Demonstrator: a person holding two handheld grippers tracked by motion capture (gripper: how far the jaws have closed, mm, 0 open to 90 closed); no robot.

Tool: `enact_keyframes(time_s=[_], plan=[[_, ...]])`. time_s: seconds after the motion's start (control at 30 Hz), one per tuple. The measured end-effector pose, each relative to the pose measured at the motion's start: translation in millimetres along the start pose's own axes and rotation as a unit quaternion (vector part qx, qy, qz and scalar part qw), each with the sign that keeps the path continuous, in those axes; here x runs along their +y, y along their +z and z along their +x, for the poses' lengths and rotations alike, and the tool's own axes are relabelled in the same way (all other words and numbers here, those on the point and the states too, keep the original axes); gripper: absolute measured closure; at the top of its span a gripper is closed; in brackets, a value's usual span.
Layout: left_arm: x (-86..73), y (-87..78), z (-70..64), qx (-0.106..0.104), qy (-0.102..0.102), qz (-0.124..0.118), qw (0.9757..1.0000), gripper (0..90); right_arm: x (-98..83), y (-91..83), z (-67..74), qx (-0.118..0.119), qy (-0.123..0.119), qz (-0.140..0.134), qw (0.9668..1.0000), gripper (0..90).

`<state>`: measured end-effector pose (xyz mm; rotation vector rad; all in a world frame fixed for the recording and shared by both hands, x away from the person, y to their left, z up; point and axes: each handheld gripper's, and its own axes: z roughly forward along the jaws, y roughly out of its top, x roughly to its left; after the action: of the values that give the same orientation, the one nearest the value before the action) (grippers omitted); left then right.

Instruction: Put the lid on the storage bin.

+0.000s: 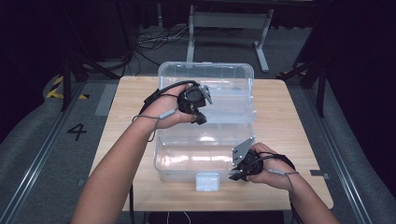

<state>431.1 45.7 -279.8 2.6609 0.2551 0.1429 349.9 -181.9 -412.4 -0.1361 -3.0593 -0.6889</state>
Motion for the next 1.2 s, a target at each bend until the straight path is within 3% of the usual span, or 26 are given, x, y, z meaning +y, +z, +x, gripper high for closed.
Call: enact_keyframes(time_s=[0.33, 0.53, 0.7, 0.97, 1.2], plan=[[4.3, 0.6, -11.9, -0.012, 0.024, 0.024, 0.9993, 86.5, -0.9, -1.1, 0.2, 0.000, -0.007, -0.015, 0.9999, 79.1], [4.5, 1.4, -19.0, -0.018, 0.032, 0.034, 0.9988, 86.6, -0.4, -6.7, 3.1, -0.018, -0.011, -0.019, 0.9996, 78.4], [2.2, 2.4, -23.6, -0.030, 0.039, 0.038, 0.9981, 86.8, -0.3, -17.8, 7.3, -0.025, -0.004, -0.046, 0.9986, 77.5], [1.1, 6.2, -32.3, -0.040, 0.050, 0.048, 0.9968, 87.7, 3.3, -34.6, 16.4, -0.040, -0.015, -0.079, 0.9959, 77.4], [-2.9, 9.5, -38.3, -0.047, 0.050, 0.044, 0.9967, 88.7, 5.3, -47.8, 20.4, -0.043, -0.016, -0.116, 0.9921, 84.2]])
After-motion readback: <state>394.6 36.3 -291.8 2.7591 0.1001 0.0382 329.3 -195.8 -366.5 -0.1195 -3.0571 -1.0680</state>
